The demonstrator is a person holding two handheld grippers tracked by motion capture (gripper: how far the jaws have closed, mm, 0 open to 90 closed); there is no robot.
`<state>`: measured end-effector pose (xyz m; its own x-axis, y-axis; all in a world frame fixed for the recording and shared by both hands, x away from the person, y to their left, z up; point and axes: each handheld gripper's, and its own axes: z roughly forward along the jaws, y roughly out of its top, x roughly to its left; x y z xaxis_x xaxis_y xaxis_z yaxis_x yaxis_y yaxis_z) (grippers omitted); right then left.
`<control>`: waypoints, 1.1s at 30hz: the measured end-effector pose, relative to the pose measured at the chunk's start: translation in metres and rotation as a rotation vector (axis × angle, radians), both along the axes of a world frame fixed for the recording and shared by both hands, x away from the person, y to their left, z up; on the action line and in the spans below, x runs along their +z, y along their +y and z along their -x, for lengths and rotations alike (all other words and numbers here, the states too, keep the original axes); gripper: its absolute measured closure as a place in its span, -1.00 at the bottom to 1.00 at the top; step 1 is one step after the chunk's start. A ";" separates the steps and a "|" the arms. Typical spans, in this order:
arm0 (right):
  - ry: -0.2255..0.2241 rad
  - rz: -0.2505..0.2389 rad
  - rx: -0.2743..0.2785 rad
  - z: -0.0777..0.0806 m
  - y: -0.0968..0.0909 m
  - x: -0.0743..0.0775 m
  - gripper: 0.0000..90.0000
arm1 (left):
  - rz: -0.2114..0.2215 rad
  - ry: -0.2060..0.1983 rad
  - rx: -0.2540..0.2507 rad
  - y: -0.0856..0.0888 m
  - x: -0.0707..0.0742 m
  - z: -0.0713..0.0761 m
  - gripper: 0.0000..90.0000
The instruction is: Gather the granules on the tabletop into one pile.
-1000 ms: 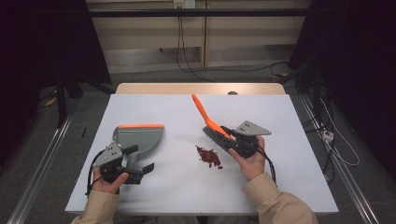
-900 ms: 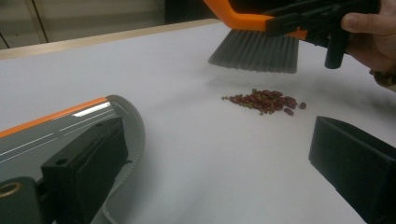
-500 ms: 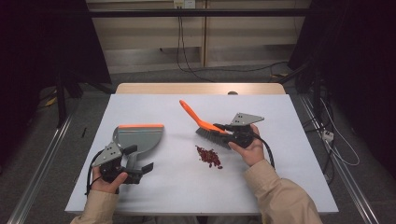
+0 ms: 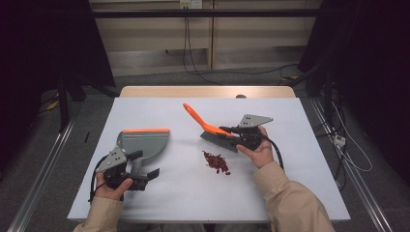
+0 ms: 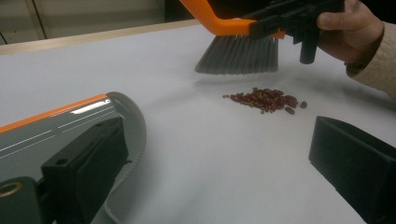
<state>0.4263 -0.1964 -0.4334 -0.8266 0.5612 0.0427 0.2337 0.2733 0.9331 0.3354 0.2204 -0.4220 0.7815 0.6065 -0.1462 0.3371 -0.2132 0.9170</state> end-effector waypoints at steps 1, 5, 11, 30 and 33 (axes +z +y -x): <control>0.001 -0.007 0.010 -0.001 0.001 0.000 0.59 | -0.001 0.000 0.000 0.000 0.000 0.000 -0.90; -0.006 -0.005 0.040 -0.007 0.004 -0.001 0.59 | 0.001 0.001 0.001 0.000 0.000 0.000 -0.90; -0.024 -0.016 0.081 -0.020 0.010 -0.002 0.59 | 0.004 0.002 0.004 0.001 -0.001 -0.001 -0.90; -0.027 0.044 0.306 -0.013 0.025 -0.011 0.58 | 0.008 0.009 0.019 0.004 -0.002 -0.002 -0.90; -0.024 0.048 0.330 -0.007 0.020 -0.011 0.58 | 0.008 0.009 0.019 0.004 -0.002 -0.001 -0.90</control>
<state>0.4332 -0.1763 -0.4440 -0.9646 0.2639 0.0005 0.1029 0.3744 0.9215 0.3368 0.2247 -0.4241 0.7687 0.6198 -0.1578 0.3490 -0.1998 0.9156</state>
